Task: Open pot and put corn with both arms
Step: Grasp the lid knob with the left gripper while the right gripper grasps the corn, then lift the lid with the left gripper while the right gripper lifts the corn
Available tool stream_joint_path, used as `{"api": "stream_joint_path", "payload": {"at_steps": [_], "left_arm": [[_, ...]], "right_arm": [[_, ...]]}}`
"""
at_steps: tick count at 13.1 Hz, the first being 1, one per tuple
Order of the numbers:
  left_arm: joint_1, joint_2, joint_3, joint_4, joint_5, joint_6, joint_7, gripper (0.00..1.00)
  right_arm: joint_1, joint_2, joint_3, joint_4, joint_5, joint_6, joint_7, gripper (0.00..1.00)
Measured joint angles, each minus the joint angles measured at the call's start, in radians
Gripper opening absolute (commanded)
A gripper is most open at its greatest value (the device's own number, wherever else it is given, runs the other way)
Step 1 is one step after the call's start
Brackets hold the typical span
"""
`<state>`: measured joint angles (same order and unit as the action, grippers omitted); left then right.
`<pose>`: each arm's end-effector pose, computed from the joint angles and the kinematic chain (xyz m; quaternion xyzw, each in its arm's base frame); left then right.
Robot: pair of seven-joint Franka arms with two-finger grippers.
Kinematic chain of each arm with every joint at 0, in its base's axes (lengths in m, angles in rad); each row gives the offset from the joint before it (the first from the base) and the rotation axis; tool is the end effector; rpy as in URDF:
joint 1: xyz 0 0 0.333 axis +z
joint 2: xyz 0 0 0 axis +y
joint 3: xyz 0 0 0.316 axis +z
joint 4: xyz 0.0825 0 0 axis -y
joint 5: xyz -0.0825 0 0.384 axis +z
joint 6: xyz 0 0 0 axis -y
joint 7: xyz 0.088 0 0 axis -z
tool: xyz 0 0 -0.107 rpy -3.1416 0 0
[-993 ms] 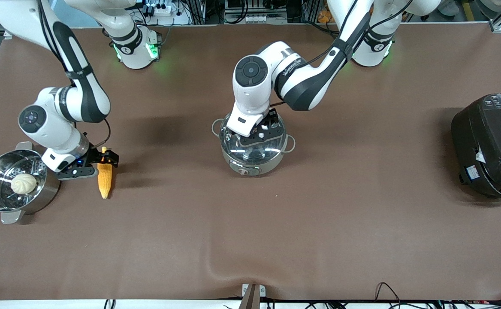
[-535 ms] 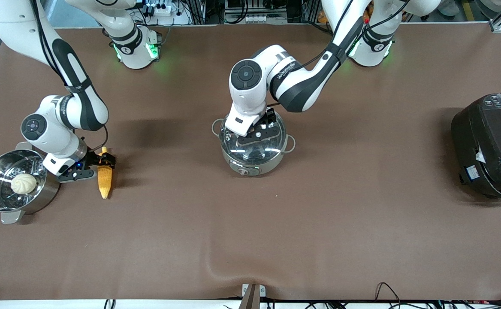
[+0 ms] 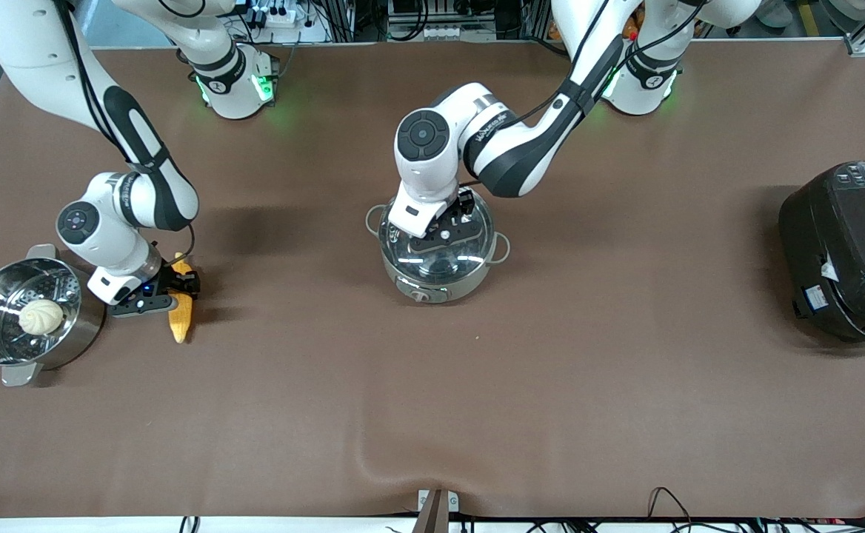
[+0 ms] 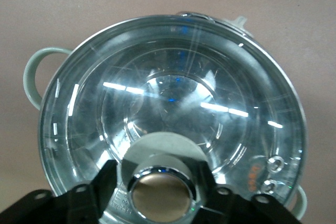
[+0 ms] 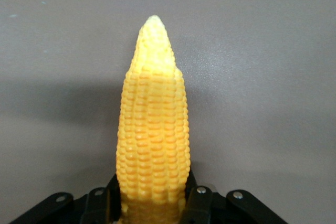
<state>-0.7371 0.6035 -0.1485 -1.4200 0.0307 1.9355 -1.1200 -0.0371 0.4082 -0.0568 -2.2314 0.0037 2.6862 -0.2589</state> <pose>0.4636 -0.5337 0.3417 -0.9913 -0.1219 0.0459 0.0191 0.5487 -0.0524 0.1909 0.9962 0.0833 0.0214 0.0143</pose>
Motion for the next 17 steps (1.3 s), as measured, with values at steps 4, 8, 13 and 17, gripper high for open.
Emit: {"api": "stream_joint_path", "payload": {"at_steps": [4,8,13,17], "left_arm": [[-0.001,0.0,-0.001,0.002,0.0,0.003,-0.001,0.0],[0.002,-0.015,0.0,0.005,0.0,-0.013,-0.001,0.0],[0.09,-0.21,0.01,0.015,0.001,-0.18,0.068,0.0],[0.287,-0.35,0.014,-0.059,0.001,-0.237,0.333,0.0]], "right_arm": [[0.017,-0.108,0.008,0.101,0.0,-0.294,-0.002,0.0],[0.105,-0.149,0.02,0.203,0.016,-0.386,0.051,0.0],[0.231,-0.149,0.026,0.395,0.03,-0.606,0.287,0.0],[0.412,-0.133,0.03,0.433,0.044,-0.616,0.563,0.0]]}}
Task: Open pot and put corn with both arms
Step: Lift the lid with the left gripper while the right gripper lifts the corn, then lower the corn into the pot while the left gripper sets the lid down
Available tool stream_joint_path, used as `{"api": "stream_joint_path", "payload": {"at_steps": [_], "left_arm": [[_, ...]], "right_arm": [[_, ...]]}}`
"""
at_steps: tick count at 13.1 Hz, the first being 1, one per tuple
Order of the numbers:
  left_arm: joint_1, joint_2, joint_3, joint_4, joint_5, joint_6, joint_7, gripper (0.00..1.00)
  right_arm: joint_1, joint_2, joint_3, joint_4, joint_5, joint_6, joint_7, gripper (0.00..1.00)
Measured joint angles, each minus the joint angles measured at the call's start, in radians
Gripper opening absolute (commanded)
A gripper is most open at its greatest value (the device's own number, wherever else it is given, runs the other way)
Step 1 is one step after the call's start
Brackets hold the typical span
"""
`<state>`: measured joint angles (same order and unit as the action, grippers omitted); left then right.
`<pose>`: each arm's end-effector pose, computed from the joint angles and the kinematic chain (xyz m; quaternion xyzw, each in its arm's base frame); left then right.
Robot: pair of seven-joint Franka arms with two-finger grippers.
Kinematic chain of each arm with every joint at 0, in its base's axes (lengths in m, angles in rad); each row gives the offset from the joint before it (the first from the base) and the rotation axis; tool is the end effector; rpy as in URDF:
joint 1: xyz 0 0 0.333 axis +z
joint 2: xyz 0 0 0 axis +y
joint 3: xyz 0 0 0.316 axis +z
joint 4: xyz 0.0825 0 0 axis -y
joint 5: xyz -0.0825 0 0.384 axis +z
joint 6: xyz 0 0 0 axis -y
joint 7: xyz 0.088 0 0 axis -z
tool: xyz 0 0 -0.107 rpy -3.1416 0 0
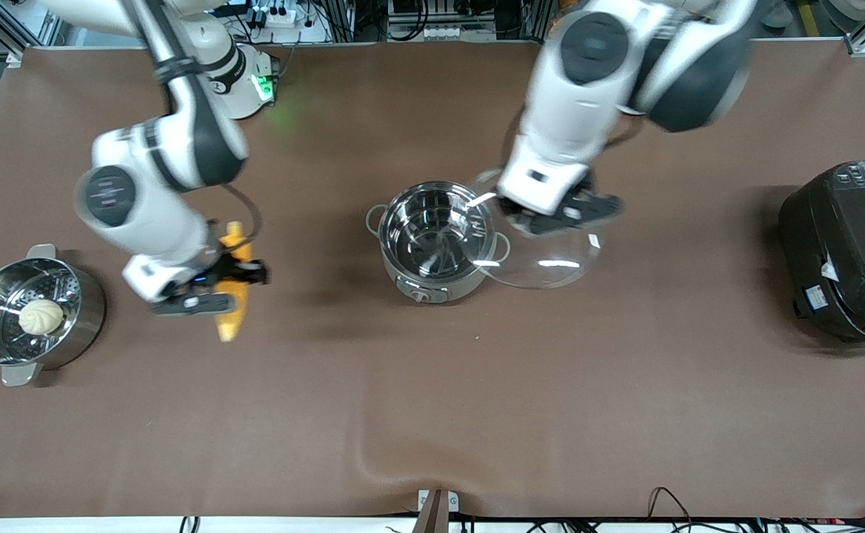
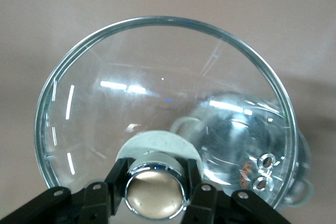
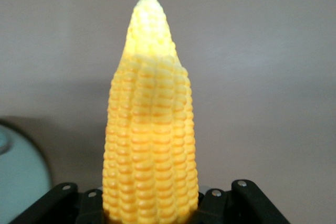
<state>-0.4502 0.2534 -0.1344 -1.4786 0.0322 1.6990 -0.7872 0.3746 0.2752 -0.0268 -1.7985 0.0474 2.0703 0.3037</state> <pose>0.5366 -0.3403 0.5294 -0.9948 -0.1007 0.0125 0.0090 0.5903 0.2178 0.3947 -0.9998 -0.0112 0.0070 0.0157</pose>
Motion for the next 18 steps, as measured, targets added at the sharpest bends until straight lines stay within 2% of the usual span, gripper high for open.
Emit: {"api": "stream_joint_path", "payload": {"at_steps": [4,6,7,9,11,12,13,15,18], "left_arm": [[0.205,-0.041,0.002,-0.109,0.0,0.011,0.285,0.0],[0.291,-0.045,0.002,-0.19,0.0,0.081,0.388,0.0],[0.331,-0.045,0.002,-0.241,0.0,0.133,0.438,0.0],[0.386,-0.045,0.002,-0.336,0.0,0.233,0.496,0.0],[0.409,-0.043,0.001,-0.431,0.0,0.361,0.518,0.0],[0.419,-0.038,0.001,-0.479,0.0,0.433,0.534,0.0],[0.428,-0.029,0.001,-0.524,0.0,0.496,0.547,0.0],[0.44,0.006,0.002,-0.58,0.0,0.567,0.558,0.0],[0.452,0.087,0.002,-0.599,0.0,0.63,0.558,0.0]], "right_arm": [[0.236,0.075,0.003,0.099,0.003,0.004,0.3,0.0],[0.33,0.152,0.003,0.183,0.003,0.005,0.435,0.0],[0.374,0.194,0.003,0.213,0.003,0.006,0.492,0.08],[0.447,0.265,0.002,0.247,0.002,0.019,0.555,0.49],[0.497,0.303,-0.001,0.263,-0.003,0.027,0.591,0.73],[0.507,0.311,-0.002,0.266,-0.009,0.027,0.621,0.92],[0.51,0.314,-0.003,0.267,-0.012,0.027,0.64,1.0],[0.509,0.314,-0.012,0.273,-0.012,0.027,0.648,1.0],[0.493,0.31,-0.028,0.308,-0.012,0.019,0.644,1.0]]}}
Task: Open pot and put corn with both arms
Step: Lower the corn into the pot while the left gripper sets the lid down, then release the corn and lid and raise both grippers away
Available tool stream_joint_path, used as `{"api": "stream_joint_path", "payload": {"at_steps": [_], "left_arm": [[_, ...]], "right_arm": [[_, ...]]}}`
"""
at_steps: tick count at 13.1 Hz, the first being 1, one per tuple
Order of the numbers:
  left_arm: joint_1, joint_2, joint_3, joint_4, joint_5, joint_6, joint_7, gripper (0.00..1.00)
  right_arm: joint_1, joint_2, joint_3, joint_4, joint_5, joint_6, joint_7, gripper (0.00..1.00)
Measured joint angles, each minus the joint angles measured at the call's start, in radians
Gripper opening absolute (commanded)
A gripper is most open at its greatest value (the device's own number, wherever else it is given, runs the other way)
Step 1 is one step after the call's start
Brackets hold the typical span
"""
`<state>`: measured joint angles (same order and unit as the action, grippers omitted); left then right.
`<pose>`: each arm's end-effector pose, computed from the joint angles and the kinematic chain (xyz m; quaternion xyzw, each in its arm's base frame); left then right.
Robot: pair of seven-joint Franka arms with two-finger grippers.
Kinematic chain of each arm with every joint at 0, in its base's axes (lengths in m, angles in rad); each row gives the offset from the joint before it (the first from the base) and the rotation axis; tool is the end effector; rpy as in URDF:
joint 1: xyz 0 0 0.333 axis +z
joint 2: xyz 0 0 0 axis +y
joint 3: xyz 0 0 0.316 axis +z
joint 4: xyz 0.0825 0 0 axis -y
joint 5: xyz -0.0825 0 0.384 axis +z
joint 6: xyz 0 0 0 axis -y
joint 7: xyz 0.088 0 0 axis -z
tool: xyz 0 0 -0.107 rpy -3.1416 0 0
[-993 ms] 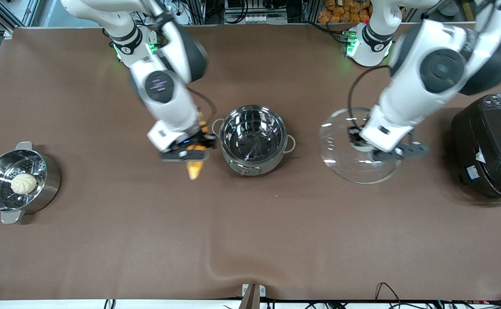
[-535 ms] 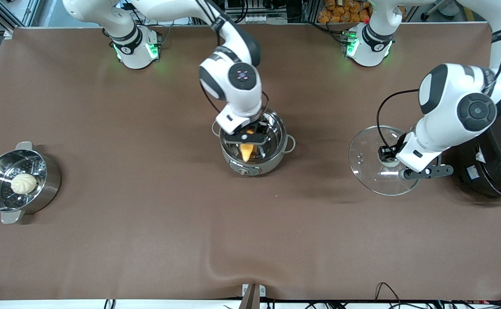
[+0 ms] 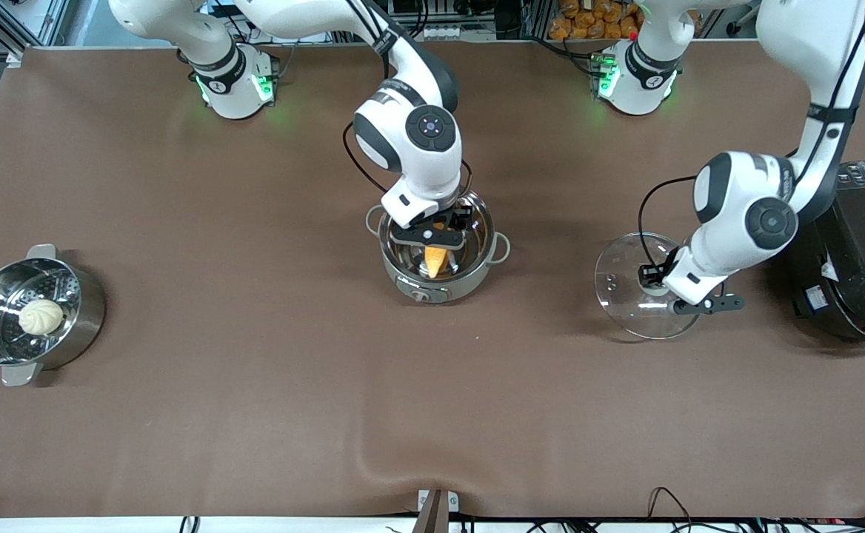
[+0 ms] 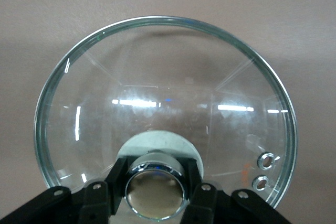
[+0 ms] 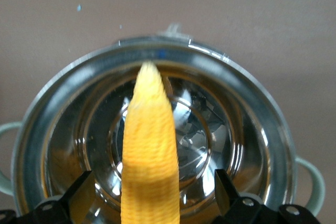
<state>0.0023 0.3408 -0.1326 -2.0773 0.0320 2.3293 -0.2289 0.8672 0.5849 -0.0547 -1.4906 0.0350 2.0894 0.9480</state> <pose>0.5731 -0.0735 0.2573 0.9982 0.0406 -0.0440 0.0033 0.4815 0.5201 0.3321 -0.9974 0.0716 -0.0046 0.0058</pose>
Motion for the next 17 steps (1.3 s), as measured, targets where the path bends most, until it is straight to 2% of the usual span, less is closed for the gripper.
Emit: {"api": "stream_joint_path", "payload": {"at_steps": [4,8,9,10,14,15,17], "left_arm": [[0.009,0.057,0.0,-0.036,0.003,0.095,0.0,0.0],[0.013,0.05,0.001,-0.05,0.029,0.101,0.0,0.02],[0.022,0.05,0.001,-0.055,0.053,0.101,0.0,0.62],[0.031,0.05,0.002,-0.058,0.07,0.101,0.0,1.0],[0.041,0.028,-0.001,-0.031,0.077,0.088,0.0,1.0],[0.04,0.012,-0.005,0.008,0.077,0.041,0.0,1.0],[0.04,-0.027,-0.014,0.14,0.077,-0.133,0.0,1.0]], "right_arm": [[-0.119,-0.047,-0.009,0.037,-0.001,-0.13,-0.095,1.0],[-0.329,-0.179,-0.014,0.043,-0.001,-0.254,-0.259,1.0],[-0.385,-0.211,-0.014,0.042,0.0,-0.284,-0.313,1.0],[-0.437,-0.239,-0.014,0.042,0.001,-0.319,-0.376,1.0],[-0.599,-0.351,-0.014,0.043,0.001,-0.471,-0.567,1.0],[-0.632,-0.382,-0.014,0.043,0.001,-0.499,-0.62,1.0],[-0.701,-0.436,-0.014,0.042,0.0,-0.523,-0.707,1.0]]}}
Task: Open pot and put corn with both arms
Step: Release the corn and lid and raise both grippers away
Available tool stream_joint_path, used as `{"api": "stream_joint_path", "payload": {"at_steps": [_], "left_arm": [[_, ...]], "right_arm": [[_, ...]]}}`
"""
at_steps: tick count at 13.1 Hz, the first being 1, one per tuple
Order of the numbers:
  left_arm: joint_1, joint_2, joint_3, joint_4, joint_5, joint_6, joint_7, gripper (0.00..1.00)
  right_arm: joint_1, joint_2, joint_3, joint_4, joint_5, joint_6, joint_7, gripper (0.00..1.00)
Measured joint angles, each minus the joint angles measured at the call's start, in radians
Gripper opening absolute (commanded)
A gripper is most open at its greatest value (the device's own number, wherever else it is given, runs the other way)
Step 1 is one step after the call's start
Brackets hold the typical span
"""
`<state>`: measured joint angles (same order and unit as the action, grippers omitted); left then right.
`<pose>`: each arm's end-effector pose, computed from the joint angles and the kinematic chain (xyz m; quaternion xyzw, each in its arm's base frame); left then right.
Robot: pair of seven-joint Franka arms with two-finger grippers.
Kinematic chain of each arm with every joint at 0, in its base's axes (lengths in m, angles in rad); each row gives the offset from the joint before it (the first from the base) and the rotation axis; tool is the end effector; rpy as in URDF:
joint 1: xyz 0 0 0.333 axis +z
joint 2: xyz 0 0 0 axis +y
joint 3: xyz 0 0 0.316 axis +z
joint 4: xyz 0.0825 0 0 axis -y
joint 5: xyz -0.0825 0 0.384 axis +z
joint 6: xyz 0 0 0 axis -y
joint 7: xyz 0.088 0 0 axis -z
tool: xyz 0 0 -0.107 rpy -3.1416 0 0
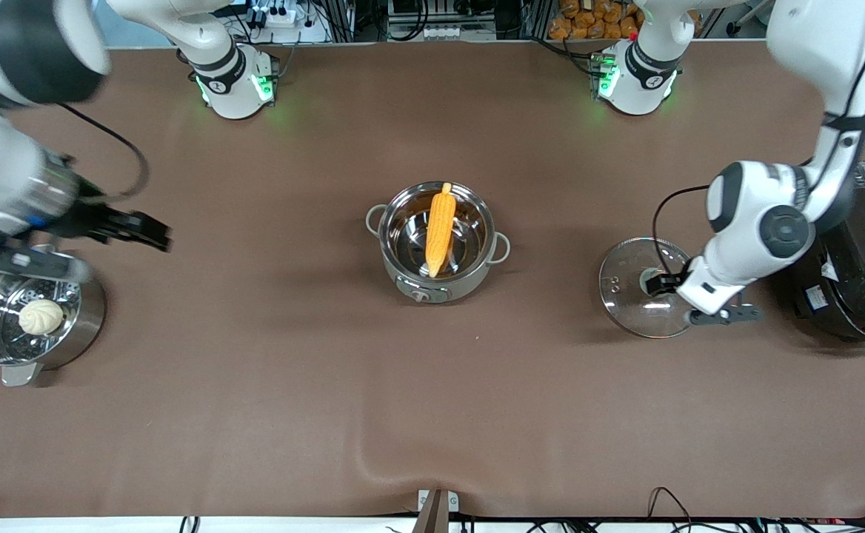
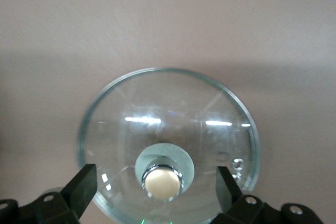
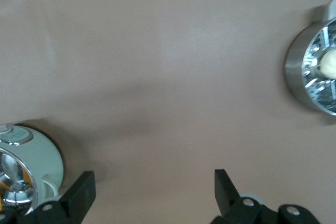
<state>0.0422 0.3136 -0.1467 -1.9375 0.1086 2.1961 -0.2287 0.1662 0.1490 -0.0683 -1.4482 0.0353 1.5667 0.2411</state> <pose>0.6060 -0.0559 0.3210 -0.9990 -0.0321 0.0214 0.0244 0.5956 0.0654 0.5962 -0.9973 0.0714 0.0170 0.0099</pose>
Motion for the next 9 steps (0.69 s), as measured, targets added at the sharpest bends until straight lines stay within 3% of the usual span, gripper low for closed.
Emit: {"api": "stream_joint_path", "payload": {"at_steps": [3,9], "left_arm": [[-0.001,-0.059,-0.029,0.207,0.0,-0.225,0.0,1.0],[0.0,-0.109,-0.055,0.486,0.0,-0.578,0.0,1.0]], "right_arm": [[-0.063,-0.04,0.0,0.001,0.0,-0.007,-0.04,1.0],[-0.098,-0.042,0.0,0.057,-0.058,-0.112,-0.155,1.0]]}}
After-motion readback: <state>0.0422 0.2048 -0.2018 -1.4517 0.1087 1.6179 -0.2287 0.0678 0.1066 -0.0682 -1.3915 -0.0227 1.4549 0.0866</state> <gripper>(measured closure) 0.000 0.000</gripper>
